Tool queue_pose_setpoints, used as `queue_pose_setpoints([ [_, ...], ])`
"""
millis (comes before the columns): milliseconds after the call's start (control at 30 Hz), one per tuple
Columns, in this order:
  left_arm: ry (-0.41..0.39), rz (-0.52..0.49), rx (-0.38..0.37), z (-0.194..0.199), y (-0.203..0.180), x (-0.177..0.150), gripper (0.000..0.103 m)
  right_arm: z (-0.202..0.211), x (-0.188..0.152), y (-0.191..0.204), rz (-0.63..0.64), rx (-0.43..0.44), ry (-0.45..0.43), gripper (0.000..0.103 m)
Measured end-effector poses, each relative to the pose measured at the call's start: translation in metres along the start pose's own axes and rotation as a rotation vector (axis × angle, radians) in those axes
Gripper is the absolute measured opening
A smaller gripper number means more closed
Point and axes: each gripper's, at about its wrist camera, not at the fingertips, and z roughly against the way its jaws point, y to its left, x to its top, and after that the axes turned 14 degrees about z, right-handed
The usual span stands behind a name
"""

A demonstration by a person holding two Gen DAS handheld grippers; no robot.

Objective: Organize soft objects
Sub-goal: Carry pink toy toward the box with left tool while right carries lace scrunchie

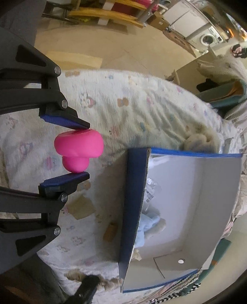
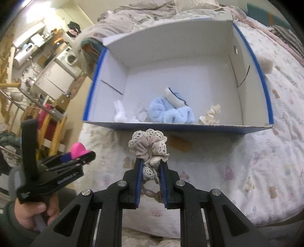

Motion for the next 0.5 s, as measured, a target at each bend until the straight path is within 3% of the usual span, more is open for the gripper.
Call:
queue_pose_setpoints([
  [167, -0.016, 0.052, -0.070, 0.035, -0.008, 0.015, 0.041, 0.034, 0.007, -0.002, -0.004, 0.032, -0.091, 0.019],
  [333, -0.134, -0.008, -0.077, 0.067, -0.031, 0.034, 0.041, 0.052, 0.026, -0.004, 0.003, 0.031, -0.153, 0.019],
  [500, -0.121, -0.012, -0.083, 0.061, -0.040, 0.050, 0.041, 0.054, 0.047, -0.014, -0.005, 0.030, -0.181, 0.019],
])
